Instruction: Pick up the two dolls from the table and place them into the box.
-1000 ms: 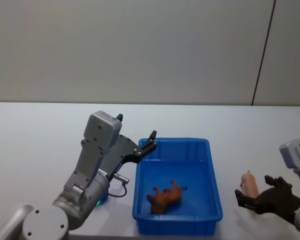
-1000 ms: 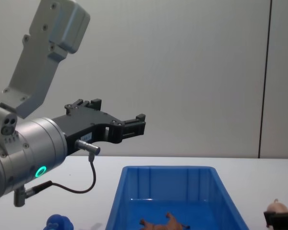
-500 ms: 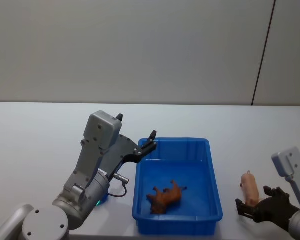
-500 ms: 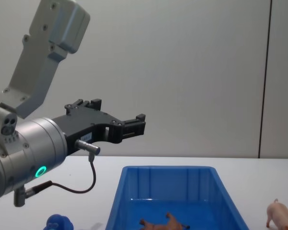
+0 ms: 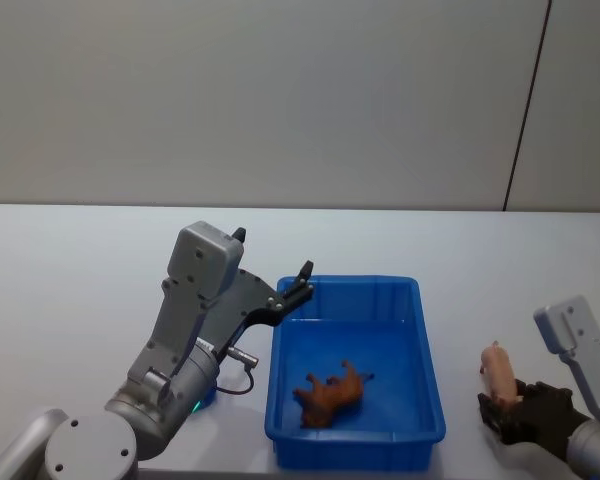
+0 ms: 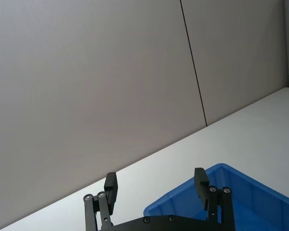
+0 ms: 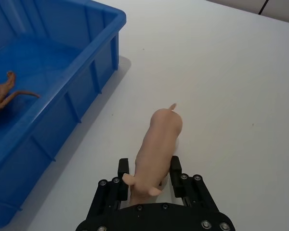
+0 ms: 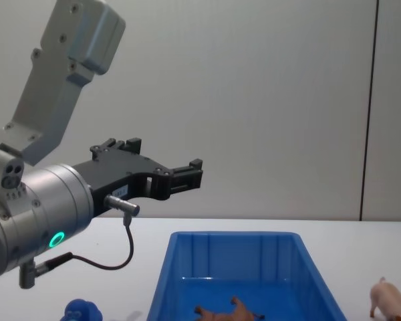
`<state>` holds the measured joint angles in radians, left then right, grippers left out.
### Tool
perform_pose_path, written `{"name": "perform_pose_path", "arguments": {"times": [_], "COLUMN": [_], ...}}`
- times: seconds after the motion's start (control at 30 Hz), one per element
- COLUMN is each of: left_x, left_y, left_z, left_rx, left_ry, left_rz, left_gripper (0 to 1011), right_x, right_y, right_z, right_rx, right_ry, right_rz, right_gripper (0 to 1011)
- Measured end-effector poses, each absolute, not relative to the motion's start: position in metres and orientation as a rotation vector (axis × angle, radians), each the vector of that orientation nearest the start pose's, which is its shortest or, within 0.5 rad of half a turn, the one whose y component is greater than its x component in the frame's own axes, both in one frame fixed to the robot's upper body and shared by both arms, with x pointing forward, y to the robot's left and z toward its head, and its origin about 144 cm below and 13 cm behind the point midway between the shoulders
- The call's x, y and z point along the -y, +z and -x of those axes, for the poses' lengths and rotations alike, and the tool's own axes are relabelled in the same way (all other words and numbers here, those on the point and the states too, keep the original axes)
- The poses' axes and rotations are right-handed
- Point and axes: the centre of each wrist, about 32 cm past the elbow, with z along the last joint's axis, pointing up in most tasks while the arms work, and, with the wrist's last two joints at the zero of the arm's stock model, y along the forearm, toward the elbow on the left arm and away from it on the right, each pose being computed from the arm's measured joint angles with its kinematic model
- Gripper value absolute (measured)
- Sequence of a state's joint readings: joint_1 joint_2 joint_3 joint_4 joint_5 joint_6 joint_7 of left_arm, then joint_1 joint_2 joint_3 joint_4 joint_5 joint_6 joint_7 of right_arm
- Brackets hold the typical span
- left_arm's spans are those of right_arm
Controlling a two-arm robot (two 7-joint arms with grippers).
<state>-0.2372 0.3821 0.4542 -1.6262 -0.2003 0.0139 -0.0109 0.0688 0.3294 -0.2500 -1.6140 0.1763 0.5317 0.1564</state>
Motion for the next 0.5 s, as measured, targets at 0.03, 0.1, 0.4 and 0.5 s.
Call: {"name": "perform_pose_path", "arguments": {"times": [0.03,0.1,0.4,0.5], "left_x": [-0.1984,-0.1984,-0.1984,-0.1984], "left_y": [1.2044,1.2044,1.2044,1.2044], "left_z": [-0.4920,-0.4920,-0.4920,-0.4920], "left_rx": [0.268,0.268,0.268,0.268], "left_ry": [1.124,1.124,1.124,1.124], "left_rz": [-0.061,-0.061,-0.061,-0.061], "left_gripper": [1001,1001,1001,1001], "right_x": [0.2434,0.2423,0.2398,0.2387], "right_y": [1.1624,1.1621,1.1647,1.1678], "right_z": [-0.4681,-0.4685,-0.4678,-0.4669], "right_rx": [-0.237,-0.223,-0.164,-0.137], "right_ry": [-1.181,-1.189,-1.212,-1.217], "right_rz": [0.505,0.494,0.439,0.411], "right_gripper": [546,446,362,362]}}
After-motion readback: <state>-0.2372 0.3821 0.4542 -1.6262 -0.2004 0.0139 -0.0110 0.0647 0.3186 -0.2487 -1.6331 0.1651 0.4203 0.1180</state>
